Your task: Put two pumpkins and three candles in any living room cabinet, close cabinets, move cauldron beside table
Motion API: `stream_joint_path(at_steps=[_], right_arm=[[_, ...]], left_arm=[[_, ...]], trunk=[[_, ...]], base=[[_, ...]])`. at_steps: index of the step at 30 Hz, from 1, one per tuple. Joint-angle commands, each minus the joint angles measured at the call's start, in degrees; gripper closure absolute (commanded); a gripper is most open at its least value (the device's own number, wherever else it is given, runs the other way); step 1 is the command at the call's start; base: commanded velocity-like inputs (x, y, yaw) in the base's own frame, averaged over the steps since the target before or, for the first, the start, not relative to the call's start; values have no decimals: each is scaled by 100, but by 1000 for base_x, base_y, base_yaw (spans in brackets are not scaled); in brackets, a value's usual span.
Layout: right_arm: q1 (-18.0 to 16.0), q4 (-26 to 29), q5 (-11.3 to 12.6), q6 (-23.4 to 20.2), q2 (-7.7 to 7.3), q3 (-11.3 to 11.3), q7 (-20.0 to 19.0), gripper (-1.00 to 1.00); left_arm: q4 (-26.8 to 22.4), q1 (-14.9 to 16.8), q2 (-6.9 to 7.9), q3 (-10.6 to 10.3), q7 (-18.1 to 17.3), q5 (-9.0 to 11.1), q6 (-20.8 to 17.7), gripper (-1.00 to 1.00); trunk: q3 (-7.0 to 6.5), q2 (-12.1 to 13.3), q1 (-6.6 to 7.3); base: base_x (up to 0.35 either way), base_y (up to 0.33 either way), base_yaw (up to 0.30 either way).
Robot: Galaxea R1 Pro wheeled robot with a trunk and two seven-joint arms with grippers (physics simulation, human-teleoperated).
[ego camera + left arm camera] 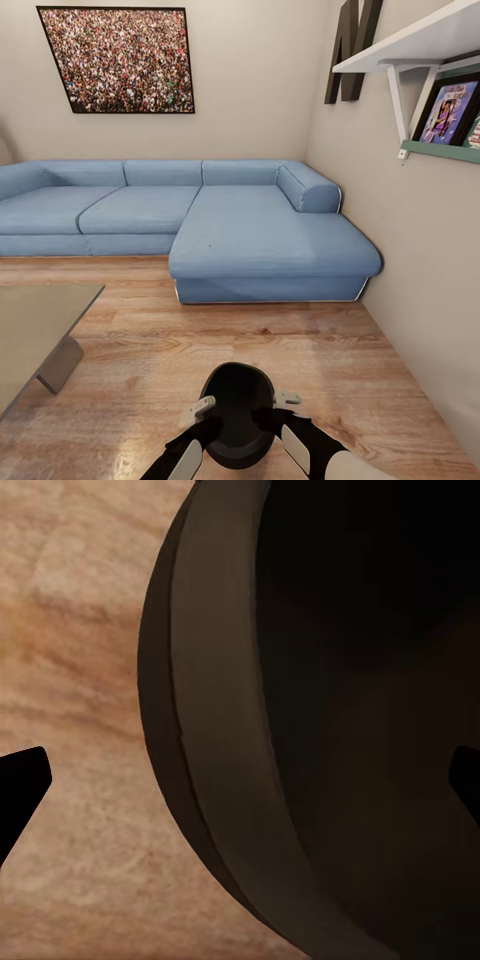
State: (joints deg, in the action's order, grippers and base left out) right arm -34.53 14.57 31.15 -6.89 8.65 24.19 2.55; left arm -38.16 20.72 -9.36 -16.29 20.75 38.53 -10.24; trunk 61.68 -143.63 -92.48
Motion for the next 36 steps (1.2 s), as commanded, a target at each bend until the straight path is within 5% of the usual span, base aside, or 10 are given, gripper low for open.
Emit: stream_joint_path(at_steps=[1, 36], right_arm=[[-2, 10, 40, -23, -3, 42, 27, -100], [-2, -25, 48, -14, -12, 34, 39, -100]], left_arm=[[-13, 2, 2, -23, 45, 40, -12, -100], [-7, -3, -3, -23, 52, 57, 94, -100]], trunk=[[5, -2, 1], [182, -13, -19]], base=[[3, 2, 0], [0, 0, 0]])
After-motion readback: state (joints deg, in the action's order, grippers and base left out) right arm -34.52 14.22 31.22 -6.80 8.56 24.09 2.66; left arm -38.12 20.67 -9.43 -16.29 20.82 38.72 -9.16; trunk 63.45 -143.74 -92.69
